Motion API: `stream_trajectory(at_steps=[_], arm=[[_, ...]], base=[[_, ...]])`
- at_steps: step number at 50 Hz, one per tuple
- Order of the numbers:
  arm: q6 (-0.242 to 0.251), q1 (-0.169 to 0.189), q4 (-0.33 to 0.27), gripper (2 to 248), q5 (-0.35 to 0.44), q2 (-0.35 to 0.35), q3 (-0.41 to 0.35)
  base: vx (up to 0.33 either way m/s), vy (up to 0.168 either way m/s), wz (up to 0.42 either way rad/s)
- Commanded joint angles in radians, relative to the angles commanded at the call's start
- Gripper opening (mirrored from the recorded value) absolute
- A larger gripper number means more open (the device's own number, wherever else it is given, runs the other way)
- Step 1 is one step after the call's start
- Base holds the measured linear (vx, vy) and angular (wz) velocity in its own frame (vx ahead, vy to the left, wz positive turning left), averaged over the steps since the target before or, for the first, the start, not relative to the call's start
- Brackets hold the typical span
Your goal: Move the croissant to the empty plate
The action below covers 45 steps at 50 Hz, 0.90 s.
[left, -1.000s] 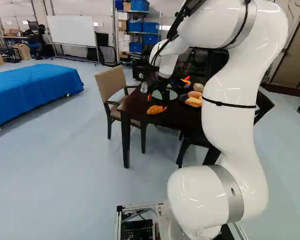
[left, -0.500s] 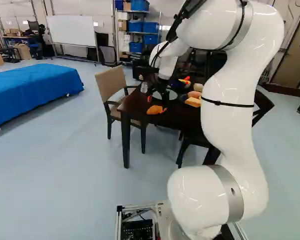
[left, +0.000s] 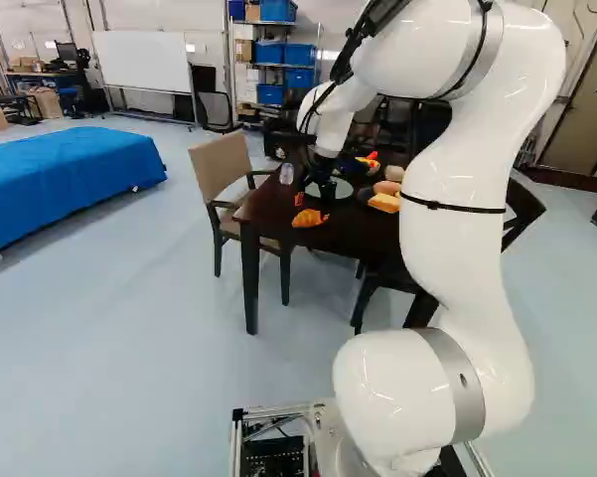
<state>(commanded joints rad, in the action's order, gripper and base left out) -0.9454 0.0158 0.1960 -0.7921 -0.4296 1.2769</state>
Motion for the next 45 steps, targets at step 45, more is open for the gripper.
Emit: stream_trajectory(at_steps=[45], arm=[[0.000,0.000,0.000,115,0.000,0.000,0.000]], base=[[0.000,0.000,0.000]])
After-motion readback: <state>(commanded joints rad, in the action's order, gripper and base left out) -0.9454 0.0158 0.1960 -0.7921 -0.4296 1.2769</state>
